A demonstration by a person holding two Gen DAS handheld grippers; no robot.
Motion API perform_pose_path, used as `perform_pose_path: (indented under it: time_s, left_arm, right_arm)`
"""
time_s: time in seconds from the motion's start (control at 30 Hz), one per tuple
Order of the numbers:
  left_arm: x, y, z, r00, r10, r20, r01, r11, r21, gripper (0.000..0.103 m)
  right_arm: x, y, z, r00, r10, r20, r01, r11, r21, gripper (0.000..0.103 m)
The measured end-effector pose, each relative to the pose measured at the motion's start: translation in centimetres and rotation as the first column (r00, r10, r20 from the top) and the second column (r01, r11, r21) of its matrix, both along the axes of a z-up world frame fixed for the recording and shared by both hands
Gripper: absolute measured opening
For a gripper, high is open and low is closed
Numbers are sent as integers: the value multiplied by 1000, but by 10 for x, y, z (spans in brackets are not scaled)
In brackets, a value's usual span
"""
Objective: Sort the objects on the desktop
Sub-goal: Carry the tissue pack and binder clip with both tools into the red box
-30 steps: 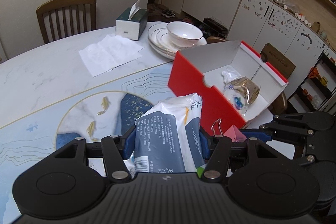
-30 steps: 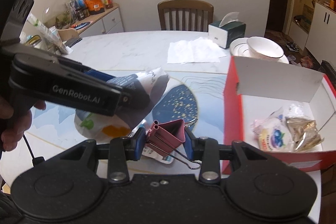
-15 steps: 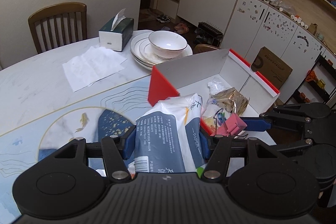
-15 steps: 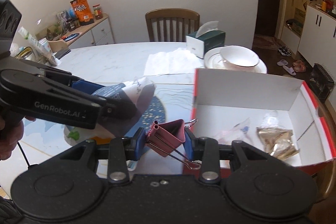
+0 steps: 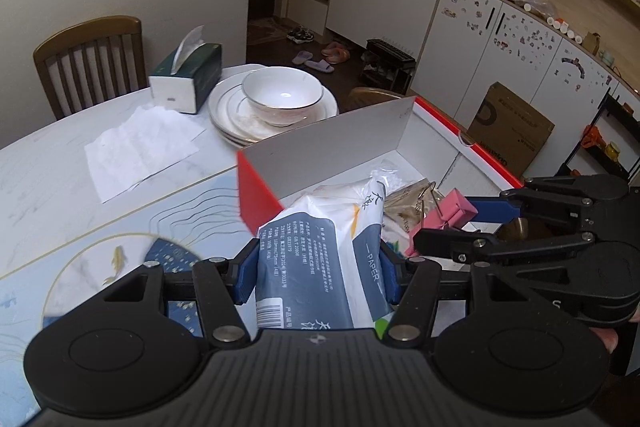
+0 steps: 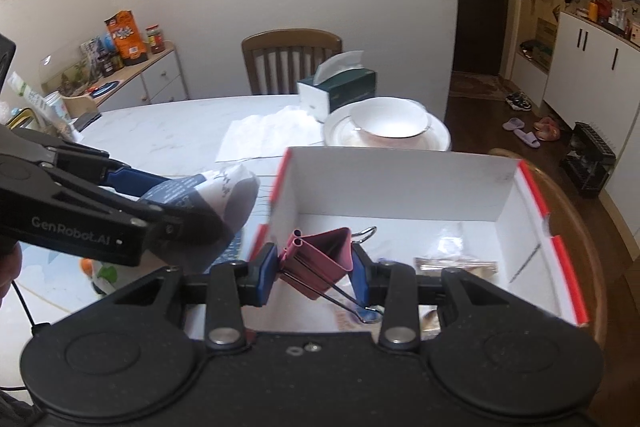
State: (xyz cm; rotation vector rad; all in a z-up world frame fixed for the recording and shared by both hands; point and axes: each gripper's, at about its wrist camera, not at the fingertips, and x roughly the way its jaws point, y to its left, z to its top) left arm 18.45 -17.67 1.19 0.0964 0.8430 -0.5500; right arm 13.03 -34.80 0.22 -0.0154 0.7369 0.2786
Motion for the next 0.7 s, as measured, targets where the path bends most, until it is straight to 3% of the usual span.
perform_pose_path:
  time_s: [0.7]
  left_arm:
    - [40, -88, -16, 995, -92, 39, 88, 991, 103, 57]
  right_arm:
    - [23, -72, -20, 996, -83, -14, 82, 996, -44, 37]
